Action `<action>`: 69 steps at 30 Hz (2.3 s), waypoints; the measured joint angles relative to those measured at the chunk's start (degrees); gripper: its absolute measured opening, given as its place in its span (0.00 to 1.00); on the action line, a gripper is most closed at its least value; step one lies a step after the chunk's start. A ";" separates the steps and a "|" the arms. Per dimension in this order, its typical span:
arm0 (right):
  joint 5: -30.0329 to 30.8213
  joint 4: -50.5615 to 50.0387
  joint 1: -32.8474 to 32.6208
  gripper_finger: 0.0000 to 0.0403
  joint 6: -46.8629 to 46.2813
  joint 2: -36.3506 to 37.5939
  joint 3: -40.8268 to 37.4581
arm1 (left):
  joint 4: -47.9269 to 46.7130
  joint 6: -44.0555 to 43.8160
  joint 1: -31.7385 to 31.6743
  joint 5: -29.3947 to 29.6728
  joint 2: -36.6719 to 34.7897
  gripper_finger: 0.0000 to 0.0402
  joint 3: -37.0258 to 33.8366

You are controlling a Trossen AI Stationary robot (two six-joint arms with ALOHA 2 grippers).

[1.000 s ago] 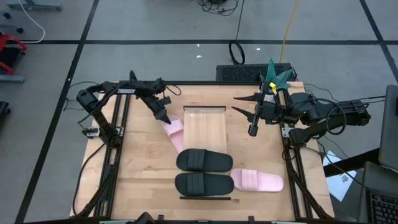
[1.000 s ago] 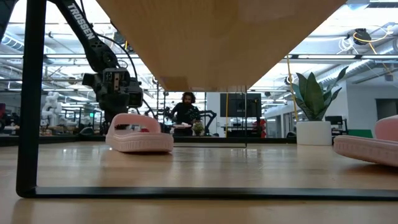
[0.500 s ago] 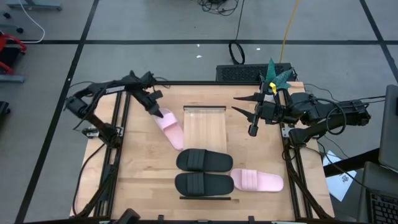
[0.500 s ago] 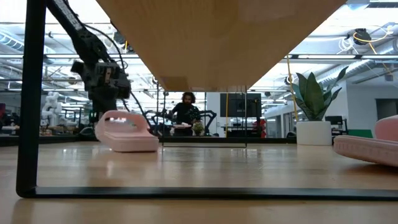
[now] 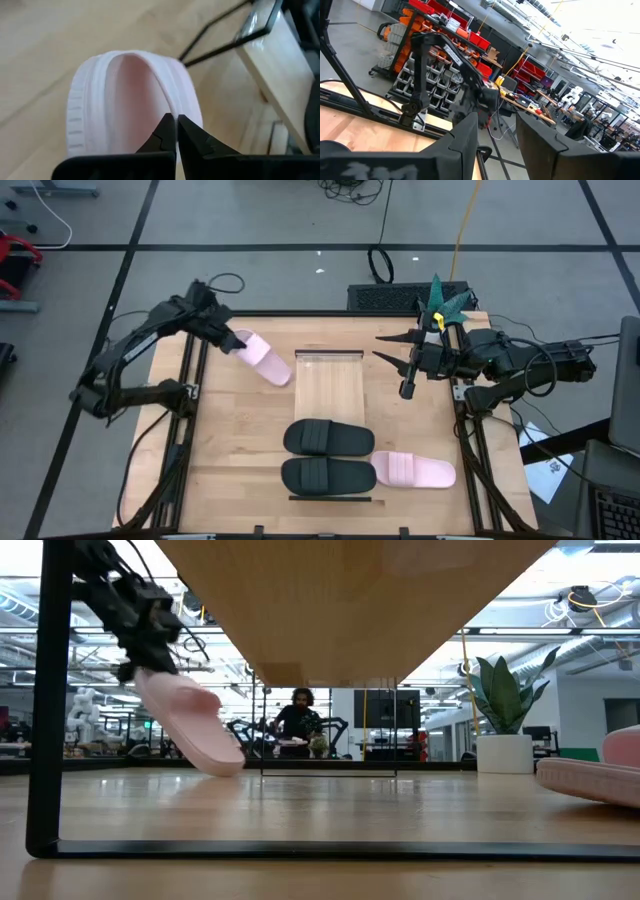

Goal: Pick and place slides into the shelf
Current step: Put the top pink slides on the shelf

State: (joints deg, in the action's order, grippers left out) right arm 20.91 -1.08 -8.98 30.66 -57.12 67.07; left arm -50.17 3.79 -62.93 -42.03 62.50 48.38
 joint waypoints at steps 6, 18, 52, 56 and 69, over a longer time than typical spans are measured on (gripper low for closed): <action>0.00 0.90 -0.02 0.31 0.01 0.02 0.00 | -0.07 -7.17 -1.08 5.00 -8.89 0.00 3.49; 0.00 2.87 -0.02 0.31 0.02 0.02 0.00 | 0.69 -21.23 -1.02 11.60 -14.12 0.00 25.60; 28.77 34.25 3.12 0.31 32.31 0.45 0.02 | 43.26 -54.35 48.83 49.43 -4.05 0.00 15.98; 28.65 37.90 4.10 0.31 36.33 2.16 0.02 | 47.26 -55.95 53.28 54.62 0.60 0.00 15.91; 28.63 37.62 6.02 0.31 36.22 6.67 0.02 | 50.55 -65.56 65.68 69.85 11.08 0.00 15.91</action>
State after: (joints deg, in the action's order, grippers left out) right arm 49.54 36.54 -2.96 66.88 -50.45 67.09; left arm 0.38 -61.77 2.75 27.82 73.58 64.29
